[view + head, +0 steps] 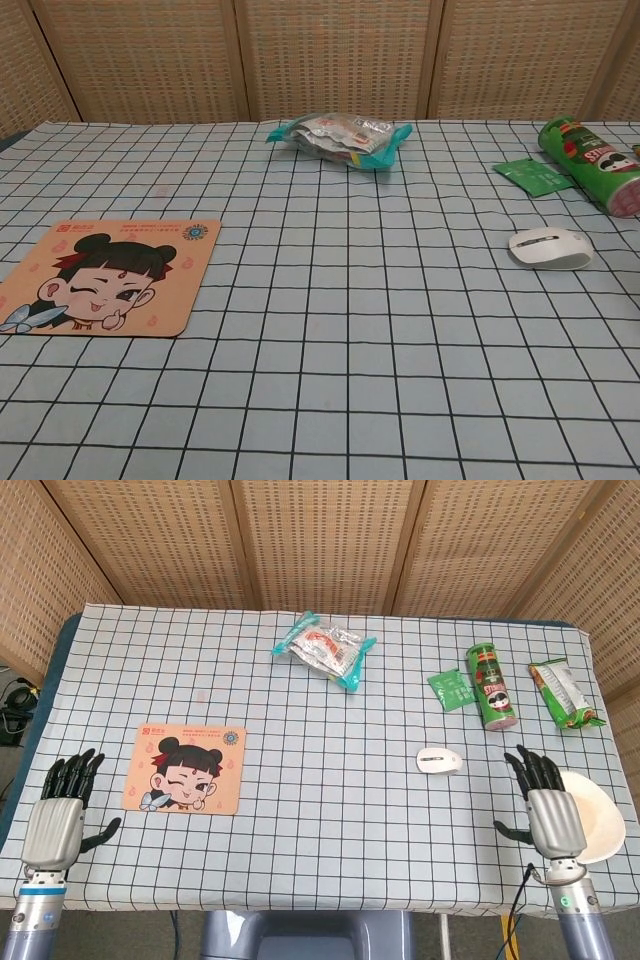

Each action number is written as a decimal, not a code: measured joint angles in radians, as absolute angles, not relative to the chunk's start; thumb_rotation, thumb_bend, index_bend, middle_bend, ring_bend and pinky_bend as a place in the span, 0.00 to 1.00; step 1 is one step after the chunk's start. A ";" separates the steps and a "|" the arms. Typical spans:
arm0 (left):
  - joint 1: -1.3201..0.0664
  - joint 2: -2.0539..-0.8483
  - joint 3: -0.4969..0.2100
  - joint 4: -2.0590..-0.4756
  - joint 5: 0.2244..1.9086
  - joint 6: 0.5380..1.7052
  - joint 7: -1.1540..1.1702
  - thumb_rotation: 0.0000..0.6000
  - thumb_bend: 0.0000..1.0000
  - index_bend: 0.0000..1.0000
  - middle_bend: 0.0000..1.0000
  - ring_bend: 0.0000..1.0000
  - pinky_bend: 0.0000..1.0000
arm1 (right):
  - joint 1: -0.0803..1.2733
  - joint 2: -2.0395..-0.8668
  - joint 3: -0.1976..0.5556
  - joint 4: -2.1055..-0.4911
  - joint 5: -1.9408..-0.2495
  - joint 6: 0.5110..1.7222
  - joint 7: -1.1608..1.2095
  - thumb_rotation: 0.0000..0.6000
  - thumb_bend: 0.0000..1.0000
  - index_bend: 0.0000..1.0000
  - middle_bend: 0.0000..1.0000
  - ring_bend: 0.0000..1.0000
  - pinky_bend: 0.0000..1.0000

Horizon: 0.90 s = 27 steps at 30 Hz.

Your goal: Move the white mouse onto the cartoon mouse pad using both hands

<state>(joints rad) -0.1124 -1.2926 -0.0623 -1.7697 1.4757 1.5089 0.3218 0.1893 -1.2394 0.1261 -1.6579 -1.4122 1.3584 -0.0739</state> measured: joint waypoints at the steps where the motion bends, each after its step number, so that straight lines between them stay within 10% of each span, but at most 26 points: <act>1: -0.113 -1.294 -0.063 -1.768 1.473 1.507 0.323 1.00 0.23 0.00 0.00 0.00 0.00 | 0.200 -1.244 0.132 -1.661 -1.405 1.347 -0.086 1.00 0.15 0.20 0.02 0.00 0.01; 27: -0.128 -1.291 -0.096 -1.741 1.405 1.482 0.287 1.00 0.23 0.00 0.00 0.00 0.00 | 0.478 -1.509 0.251 -1.477 -1.013 1.068 -0.396 1.00 0.26 0.21 0.03 0.00 0.01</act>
<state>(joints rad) -0.1280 -1.2909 -0.0956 -1.7409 1.4048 1.4822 0.2874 0.4785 -1.5087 0.2511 -1.4766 -1.0126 1.0680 -0.3956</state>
